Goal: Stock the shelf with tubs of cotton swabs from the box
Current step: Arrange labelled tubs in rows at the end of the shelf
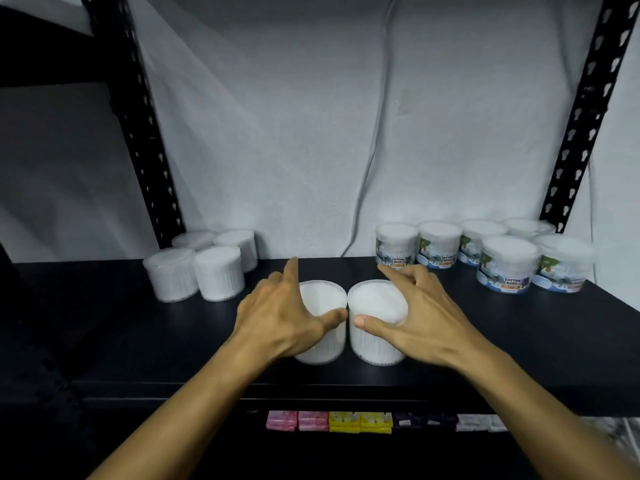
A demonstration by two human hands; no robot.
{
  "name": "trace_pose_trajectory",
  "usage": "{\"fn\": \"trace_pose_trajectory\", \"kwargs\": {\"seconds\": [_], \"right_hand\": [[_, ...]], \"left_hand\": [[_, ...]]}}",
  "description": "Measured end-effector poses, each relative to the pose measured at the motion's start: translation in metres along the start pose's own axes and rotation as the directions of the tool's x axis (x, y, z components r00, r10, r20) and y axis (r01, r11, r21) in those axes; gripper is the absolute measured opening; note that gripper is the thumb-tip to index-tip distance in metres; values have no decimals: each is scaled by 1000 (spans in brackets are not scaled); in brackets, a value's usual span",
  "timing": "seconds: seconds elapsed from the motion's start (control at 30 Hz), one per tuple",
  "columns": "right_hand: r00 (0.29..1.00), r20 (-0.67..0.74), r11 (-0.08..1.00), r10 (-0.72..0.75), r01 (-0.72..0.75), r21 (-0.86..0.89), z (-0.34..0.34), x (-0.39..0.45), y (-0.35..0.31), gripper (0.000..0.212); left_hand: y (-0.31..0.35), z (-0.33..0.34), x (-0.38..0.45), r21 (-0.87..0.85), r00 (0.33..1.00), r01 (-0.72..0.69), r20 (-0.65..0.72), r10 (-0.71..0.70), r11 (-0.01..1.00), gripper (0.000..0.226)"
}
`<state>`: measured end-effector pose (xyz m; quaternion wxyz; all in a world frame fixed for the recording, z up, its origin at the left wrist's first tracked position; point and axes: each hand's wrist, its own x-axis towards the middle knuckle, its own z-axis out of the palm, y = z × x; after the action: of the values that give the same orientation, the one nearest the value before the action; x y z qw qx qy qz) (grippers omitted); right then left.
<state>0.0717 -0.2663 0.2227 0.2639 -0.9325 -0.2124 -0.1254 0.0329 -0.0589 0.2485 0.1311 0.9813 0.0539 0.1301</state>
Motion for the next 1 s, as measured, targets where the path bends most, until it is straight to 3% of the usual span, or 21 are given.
{"fn": "trace_pose_trajectory", "kwargs": {"seconds": [0.17,0.27,0.4,0.47,0.57,0.77,1.0], "right_hand": [[997,73,997,37,-41,59,0,10,3,92],[984,176,993,-11,-10,120,-10,19,14,91],[946,300,978,-122,62,200,-18,22,25,86],[938,320,979,-136,78,187,-19,21,28,85],[975,205,987,-83,52,151,-19,18,30,89],[993,103,994,49,-39,-99,-8,11,18,111],[989,142,999,-31,29,13,-9,14,21,88]], "left_hand": [[-5,-2,16,-176,992,2,127,20,984,116],[-16,-4,25,-357,969,-3,231,91,934,112],[-26,-3,32,-452,928,-34,316,196,891,107],[-27,-3,33,-460,926,-41,316,207,887,111],[-25,-4,33,-397,964,-41,226,141,917,118],[-10,1,33,-168,984,0,176,30,986,134],[-11,-2,40,-263,966,-14,247,81,965,118]]}}
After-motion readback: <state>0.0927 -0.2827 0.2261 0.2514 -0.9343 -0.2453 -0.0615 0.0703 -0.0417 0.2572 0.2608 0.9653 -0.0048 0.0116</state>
